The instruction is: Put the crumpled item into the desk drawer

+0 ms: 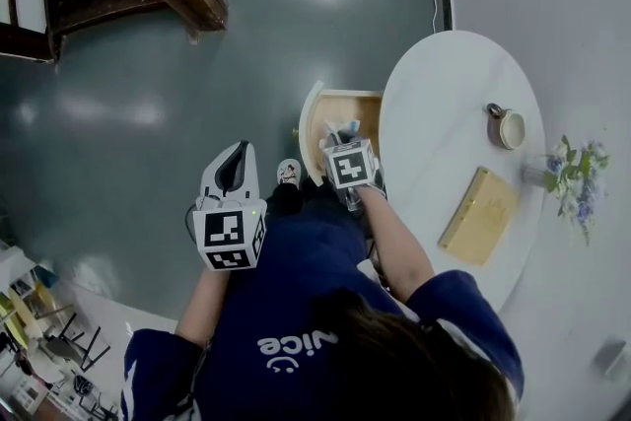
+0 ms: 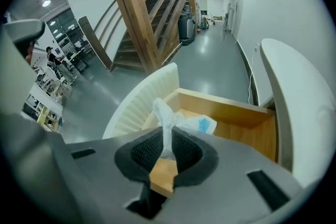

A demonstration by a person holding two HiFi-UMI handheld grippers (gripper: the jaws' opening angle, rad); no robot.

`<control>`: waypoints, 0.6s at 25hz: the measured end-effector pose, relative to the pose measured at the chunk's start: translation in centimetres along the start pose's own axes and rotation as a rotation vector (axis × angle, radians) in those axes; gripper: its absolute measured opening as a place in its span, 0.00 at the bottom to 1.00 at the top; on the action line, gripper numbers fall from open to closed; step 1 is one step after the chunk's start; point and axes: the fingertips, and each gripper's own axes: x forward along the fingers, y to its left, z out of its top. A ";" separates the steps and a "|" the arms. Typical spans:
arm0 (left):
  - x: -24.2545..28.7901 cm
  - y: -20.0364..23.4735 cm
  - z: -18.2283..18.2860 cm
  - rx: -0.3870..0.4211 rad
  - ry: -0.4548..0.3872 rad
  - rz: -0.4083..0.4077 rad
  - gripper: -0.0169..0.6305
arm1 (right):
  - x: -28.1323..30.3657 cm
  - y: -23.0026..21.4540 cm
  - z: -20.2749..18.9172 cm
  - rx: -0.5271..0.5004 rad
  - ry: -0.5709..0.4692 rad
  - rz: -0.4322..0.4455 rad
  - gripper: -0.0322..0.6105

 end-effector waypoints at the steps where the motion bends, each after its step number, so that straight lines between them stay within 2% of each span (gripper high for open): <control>1: 0.0 0.1 -0.1 -0.004 0.004 0.004 0.03 | 0.4 -0.1 -0.3 0.003 0.011 0.004 0.14; 6: 0.1 0.4 -0.5 -0.016 0.028 0.023 0.03 | 2.1 -0.6 -0.7 0.025 0.035 0.011 0.14; 15: 0.3 0.4 -1.6 -0.040 0.067 0.043 0.03 | 5.2 -0.6 -1.1 0.004 0.074 0.037 0.14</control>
